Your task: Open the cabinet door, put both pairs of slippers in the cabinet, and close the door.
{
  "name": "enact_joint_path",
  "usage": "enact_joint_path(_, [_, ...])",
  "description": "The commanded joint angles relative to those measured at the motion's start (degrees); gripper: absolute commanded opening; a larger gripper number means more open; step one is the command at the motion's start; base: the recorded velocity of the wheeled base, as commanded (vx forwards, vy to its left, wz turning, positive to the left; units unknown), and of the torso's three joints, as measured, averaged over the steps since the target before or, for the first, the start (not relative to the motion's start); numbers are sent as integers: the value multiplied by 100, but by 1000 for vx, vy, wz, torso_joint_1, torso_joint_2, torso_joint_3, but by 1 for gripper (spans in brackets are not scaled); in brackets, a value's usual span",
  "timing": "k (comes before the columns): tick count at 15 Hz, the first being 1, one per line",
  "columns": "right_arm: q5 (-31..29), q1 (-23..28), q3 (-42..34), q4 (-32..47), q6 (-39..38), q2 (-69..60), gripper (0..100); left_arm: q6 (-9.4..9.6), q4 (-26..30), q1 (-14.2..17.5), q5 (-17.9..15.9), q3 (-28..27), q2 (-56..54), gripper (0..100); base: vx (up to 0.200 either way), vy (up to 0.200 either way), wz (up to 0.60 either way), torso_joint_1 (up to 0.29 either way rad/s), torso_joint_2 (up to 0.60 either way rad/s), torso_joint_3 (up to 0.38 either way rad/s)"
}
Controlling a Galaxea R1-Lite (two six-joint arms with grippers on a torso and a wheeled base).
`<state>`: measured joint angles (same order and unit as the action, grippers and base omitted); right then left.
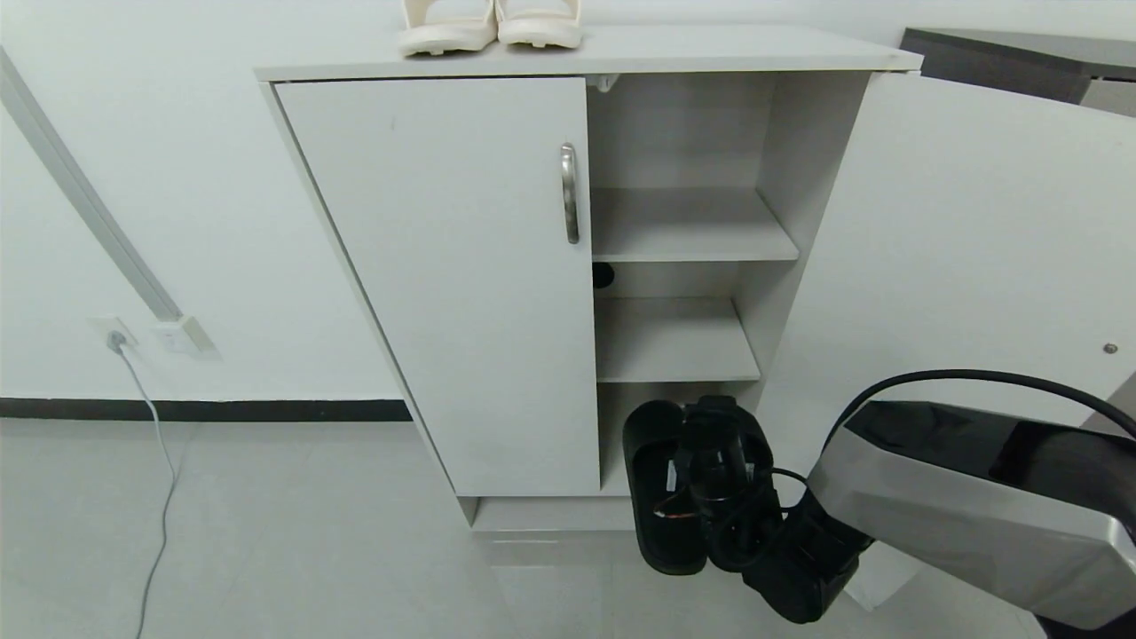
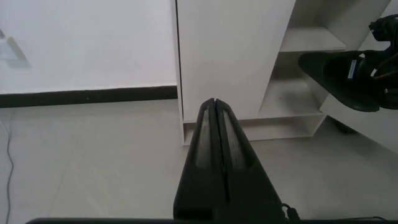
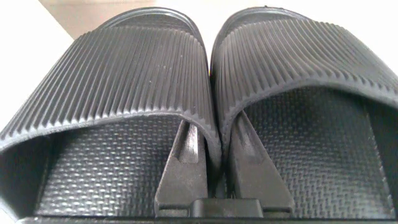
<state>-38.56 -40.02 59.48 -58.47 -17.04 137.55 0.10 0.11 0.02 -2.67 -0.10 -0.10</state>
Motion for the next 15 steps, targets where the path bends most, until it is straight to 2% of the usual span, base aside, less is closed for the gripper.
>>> enact_joint_path(1, [-55,-6,-226,-824,421,97,0,-1,-2,6,12,1,10,0,0,0,0,2,2,-207])
enact_joint_path(3, [-55,12,-261,-1589,825,352,0,-1,-2,6,12,1,10,0,0,0,0,5,2,-146])
enact_joint_path(5, [-55,21,-252,-1984,1036,387,0,-10,-2,-2,12,1,10,0,0,0,0,1,1,-33])
enact_joint_path(15, [-46,21,-349,-2055,1124,273,0,-19,-2,-2,12,1,10,0,0,0,0,0,0,0])
